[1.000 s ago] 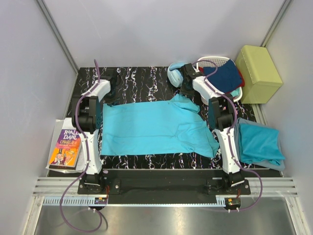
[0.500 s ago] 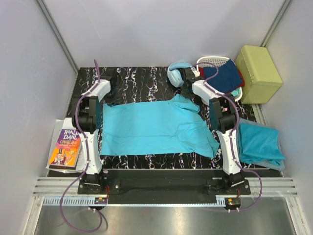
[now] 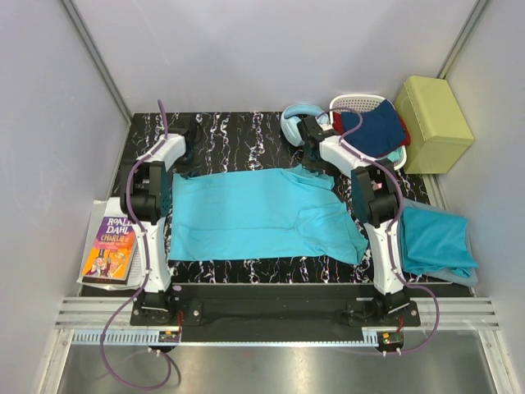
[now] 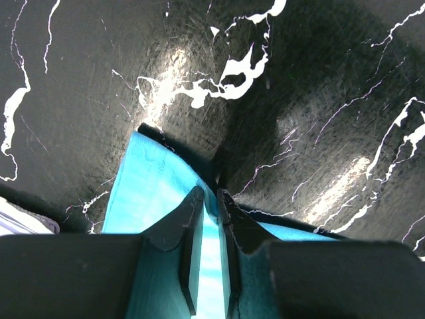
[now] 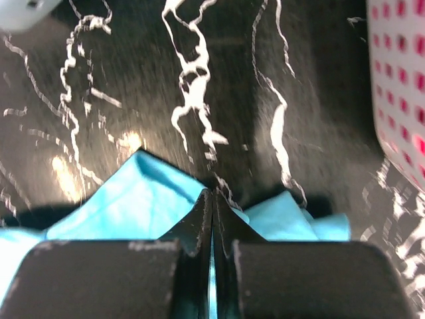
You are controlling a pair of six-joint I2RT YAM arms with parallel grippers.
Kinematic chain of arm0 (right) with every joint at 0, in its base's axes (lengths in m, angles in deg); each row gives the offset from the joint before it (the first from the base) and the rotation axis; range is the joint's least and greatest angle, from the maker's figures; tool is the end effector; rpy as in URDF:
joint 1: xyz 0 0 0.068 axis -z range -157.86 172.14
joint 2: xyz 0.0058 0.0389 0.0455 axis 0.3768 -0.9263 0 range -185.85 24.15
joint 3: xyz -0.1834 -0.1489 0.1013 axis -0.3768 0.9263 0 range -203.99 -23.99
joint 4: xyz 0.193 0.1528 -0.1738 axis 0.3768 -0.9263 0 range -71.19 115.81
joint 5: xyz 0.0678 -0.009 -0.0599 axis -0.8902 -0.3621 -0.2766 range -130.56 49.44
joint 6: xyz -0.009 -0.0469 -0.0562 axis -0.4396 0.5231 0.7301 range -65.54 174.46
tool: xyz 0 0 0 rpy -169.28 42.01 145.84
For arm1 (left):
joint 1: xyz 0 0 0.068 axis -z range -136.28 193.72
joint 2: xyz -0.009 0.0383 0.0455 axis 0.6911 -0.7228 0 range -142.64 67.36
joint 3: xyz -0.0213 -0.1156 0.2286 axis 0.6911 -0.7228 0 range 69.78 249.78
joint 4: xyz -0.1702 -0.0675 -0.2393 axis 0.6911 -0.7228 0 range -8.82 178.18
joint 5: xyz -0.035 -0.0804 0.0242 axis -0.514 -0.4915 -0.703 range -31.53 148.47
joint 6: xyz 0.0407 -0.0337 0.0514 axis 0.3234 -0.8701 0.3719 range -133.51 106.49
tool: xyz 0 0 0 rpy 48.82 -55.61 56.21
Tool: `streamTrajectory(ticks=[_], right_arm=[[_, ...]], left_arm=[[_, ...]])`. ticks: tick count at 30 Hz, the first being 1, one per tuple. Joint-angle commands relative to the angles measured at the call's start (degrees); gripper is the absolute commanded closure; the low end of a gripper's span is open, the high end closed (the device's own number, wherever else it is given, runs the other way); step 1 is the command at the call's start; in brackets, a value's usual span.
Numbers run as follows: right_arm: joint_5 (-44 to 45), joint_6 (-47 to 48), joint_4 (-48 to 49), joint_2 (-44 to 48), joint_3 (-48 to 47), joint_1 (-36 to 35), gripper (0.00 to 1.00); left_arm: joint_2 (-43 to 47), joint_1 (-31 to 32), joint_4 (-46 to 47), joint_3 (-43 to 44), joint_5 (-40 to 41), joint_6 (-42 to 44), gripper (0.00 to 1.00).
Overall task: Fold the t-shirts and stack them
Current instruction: Grap the side of the flattened tshirt furthest away from the robot with both arms
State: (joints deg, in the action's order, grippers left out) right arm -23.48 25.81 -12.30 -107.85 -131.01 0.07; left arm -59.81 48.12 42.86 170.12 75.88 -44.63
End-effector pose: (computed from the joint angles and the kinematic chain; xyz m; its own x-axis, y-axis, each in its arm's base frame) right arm 0.4994 0.1829 0.1122 -0.8383 0.1547 -0.5229 0.1891 0.9819 -0.0128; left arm 0.4936 -0.0195 0.1083 -0.8032 -0.4327 -0.4095 -0.5060 0.8583 0.0856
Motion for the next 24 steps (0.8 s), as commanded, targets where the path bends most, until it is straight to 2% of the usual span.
streamTrajectory(ticks=[1,13,24], right_arm=[[3.0,1.1,-1.8,7.4,0.3,-0.6,1.0],[4.3,2.0,-2.0,11.2,-0.8,-0.6,1.0],[6.3,1.7,-1.4,20.5,7.0,-1.0,1.0]], left_arm=[[2.9,0.4,-0.6,-0.9,0.3,-0.4,0.82],[6.7,1.3,-1.0,-0.8,0.5,0.0,0.88],[17.7,4.1,-1.5,-4.1,2.4,-1.0,0.96]])
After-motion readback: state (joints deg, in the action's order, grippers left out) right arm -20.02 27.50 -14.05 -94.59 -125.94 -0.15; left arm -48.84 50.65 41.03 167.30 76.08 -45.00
